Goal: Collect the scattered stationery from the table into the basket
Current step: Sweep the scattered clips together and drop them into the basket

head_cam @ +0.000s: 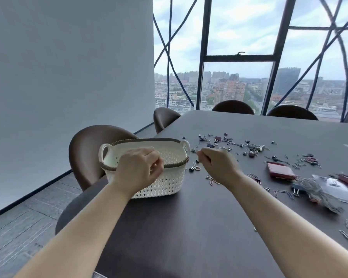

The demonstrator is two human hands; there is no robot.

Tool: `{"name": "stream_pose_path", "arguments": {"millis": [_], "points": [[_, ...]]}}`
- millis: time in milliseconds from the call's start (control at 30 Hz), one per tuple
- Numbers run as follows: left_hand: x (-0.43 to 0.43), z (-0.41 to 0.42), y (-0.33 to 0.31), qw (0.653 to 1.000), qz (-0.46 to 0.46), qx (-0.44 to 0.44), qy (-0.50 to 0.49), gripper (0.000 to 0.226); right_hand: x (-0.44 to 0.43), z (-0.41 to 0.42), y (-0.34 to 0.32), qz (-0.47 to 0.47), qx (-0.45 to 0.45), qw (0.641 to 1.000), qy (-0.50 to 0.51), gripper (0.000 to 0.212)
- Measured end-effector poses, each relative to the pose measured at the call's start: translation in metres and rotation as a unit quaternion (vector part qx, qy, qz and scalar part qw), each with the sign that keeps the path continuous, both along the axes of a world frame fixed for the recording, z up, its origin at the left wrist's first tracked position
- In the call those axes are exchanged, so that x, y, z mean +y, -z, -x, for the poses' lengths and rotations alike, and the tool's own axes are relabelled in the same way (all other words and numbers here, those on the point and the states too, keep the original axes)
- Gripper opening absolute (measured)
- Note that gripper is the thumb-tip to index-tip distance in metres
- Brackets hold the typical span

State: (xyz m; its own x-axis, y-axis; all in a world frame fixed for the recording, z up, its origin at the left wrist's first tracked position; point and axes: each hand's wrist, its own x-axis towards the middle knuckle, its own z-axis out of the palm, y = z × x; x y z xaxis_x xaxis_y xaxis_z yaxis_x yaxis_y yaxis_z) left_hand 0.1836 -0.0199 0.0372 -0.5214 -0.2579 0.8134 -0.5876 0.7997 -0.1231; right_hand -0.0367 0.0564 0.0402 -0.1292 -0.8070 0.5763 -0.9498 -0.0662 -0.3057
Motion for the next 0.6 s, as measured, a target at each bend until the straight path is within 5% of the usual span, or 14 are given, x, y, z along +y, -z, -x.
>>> {"name": "stream_pose_path", "arguments": {"millis": [100,200,333,600], "points": [[0.028,0.050,0.015,0.997,-0.023,-0.039,0.070,0.027,0.045,0.048,0.027,-0.069,0.034,0.993,0.094,0.033],[0.051,0.103,0.042,0.977,-0.101,-0.168,0.086,0.032,0.097,0.091,0.053,-0.164,0.091,0.964,0.188,0.022],[0.082,0.154,0.077,0.875,-0.336,-0.336,0.093,0.067,0.164,0.129,0.077,-0.255,0.083,0.925,0.271,0.032],[0.128,0.219,0.089,0.832,-0.362,-0.414,0.074,0.075,0.253,0.156,0.085,-0.249,0.048,0.879,0.403,0.044]]}}
